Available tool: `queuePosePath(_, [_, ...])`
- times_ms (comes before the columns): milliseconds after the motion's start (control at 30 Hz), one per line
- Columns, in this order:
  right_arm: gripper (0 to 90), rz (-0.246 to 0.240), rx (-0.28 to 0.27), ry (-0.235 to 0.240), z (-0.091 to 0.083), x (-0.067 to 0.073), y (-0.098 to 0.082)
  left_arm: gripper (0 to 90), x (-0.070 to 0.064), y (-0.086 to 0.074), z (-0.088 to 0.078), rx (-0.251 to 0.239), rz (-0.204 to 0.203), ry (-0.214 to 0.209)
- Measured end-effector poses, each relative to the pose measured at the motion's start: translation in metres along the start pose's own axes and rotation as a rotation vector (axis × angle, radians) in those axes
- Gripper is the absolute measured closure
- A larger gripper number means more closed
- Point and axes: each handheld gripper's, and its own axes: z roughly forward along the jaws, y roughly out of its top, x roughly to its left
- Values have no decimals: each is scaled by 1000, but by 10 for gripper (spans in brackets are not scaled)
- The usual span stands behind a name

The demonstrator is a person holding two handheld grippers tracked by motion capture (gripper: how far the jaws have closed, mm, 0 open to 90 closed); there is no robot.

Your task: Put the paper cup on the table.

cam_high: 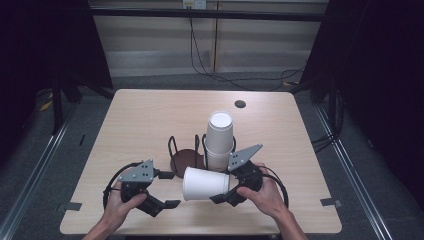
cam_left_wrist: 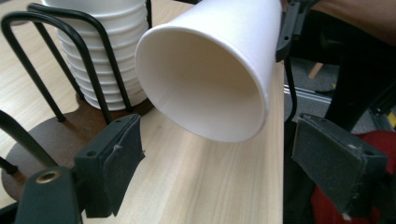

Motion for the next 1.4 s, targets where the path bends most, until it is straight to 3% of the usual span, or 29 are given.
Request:
queuePosePath(167, [237,-1,-55,6,1,1,0,157,3,-1,-5,-21,-23,26])
queuePosePath(300, [238,17,-103,19,2,0,-1,157,4,-2,-6,-38,-30,22])
queuePosePath(433, [238,31,-124,-14,3,-3,-3,157,5,-4,-6,-55,-39,11])
queuePosePath(633, [238,27,-171,-9,-2,-4,-3,156,7,-5,-8,-112,-57,-6])
queuePosePath(733, [239,34,-210,4,-5,-4,-4,157,7,-4,-7,-119,-67,13])
queuePosePath(867, [239,41,-249,30,-5,-5,-4,157,5,-3,-6,-118,-53,7])
queuePosePath(967, [239,32,-245,38,-2,-4,-3,157,4,-3,-6,-139,-48,10])
queuePosePath(1033, [239,28,-229,36,1,-3,-3,157,3,-3,-7,-165,-50,36])
queuePosePath(1067, [239,27,-231,65,3,-3,-3,157,4,-3,-7,-168,-52,27])
queuePosePath(1233, [240,14,-236,77,7,1,1,148,3,-3,-6,-183,-51,25])
queuePosePath(1400, [240,5,-229,92,9,2,2,56,3,-2,-1,-187,-52,27])
